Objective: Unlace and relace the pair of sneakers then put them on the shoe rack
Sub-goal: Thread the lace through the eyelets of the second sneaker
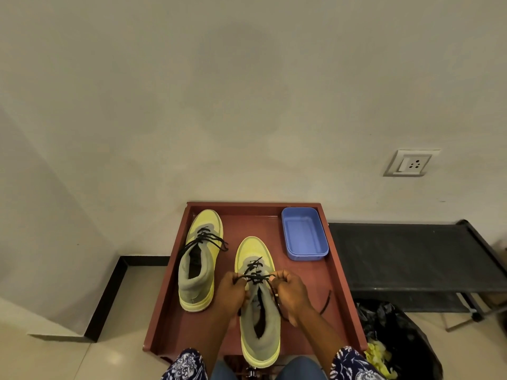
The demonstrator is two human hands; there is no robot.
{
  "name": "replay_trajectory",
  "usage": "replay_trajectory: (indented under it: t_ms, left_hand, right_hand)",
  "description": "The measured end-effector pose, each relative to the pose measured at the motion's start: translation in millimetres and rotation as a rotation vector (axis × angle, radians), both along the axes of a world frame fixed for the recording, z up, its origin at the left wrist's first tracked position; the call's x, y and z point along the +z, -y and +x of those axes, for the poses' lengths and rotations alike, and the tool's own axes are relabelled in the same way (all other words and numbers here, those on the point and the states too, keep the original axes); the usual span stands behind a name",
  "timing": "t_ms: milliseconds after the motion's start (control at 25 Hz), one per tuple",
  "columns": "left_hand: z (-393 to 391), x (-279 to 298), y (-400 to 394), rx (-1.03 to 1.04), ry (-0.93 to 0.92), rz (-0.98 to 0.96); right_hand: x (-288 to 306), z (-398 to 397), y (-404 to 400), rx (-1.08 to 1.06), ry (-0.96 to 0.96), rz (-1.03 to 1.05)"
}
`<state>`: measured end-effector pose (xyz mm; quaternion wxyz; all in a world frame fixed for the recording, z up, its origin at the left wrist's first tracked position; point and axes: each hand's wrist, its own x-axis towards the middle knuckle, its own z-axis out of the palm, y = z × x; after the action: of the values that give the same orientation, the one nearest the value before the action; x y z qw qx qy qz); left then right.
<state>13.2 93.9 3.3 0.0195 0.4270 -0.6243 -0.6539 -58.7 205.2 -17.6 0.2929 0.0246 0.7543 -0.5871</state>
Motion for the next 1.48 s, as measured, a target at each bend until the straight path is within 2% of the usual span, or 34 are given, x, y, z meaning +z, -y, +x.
replay_trajectory:
  t_ms: [200,520,680,880,1080,1200,1320,1400,1480]
  left_hand:
    - [6,8,-2,0.129,-0.019,0.189]
    - [5,17,-6,0.137,-0.171,0.217]
    - [6,23,-4,0.114,-0.206,0.253]
    - [12,17,10,0.069,-0.198,0.233]
    - [16,9,10,0.085,-0.202,0.197]
    - [15,8,7,0.057,-0.234,0.156]
    - [12,9,6,0.0,-0.194,0.026]
    - [11,9,7,-0.016,-0.162,-0.056]
    - [11,10,8,0.007,-0.168,-0.049]
  right_hand:
    - [1,1,-6,-0.031,-0.038,0.089]
    - [4,-3,3,0.103,-0.125,0.092]
    - [10,-7,3,0.171,-0.222,0.164]
    - [12,-7,-6,0.104,-0.211,0.117]
    - [14,-1,-2,0.017,-0.073,-0.077]
    - [15,-3,3,0.093,-0.181,-0.009]
    - [18,-5,2,0.227,-0.311,0.118]
    - [20,-5,-1,0.195,-0.277,0.025]
    - [26,-5,-2,0.102,-0.164,-0.136]
